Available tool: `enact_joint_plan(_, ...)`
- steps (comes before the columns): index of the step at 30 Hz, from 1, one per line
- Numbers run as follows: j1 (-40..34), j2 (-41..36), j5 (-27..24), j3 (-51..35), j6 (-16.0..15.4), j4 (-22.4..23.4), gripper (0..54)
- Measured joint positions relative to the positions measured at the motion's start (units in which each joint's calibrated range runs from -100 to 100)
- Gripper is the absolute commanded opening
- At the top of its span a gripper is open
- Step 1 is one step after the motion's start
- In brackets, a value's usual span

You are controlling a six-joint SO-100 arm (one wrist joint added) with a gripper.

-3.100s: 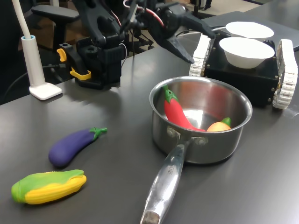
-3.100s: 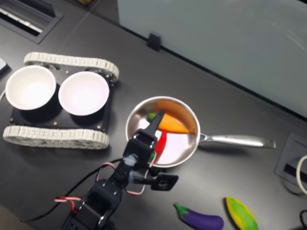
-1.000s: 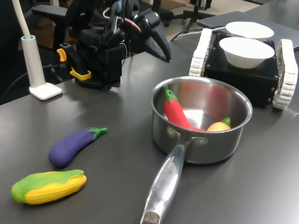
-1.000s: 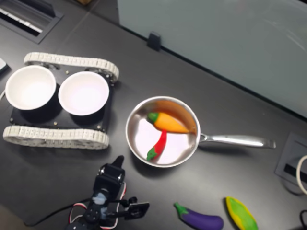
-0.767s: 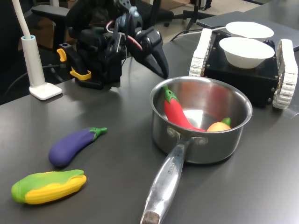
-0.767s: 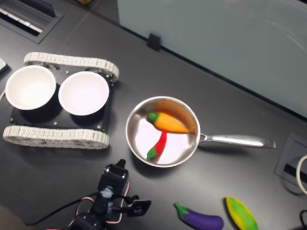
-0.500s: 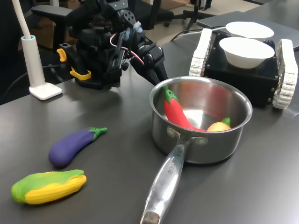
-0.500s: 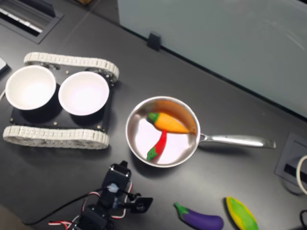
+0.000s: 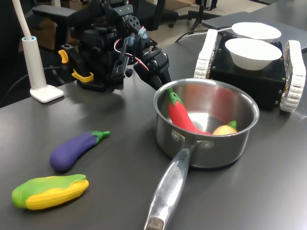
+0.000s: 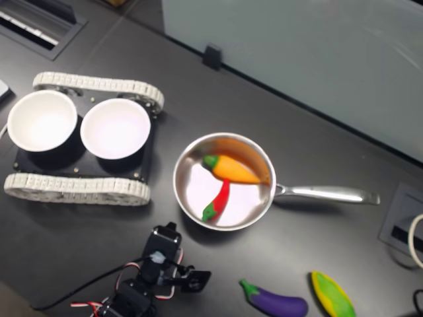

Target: Pick up the carrot and place them in the pan

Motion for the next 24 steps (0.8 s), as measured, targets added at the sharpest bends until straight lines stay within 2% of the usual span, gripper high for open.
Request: enact_joint_plan(24,-1.3,0.0,1.2,0.0,0.0,0.0,0.2)
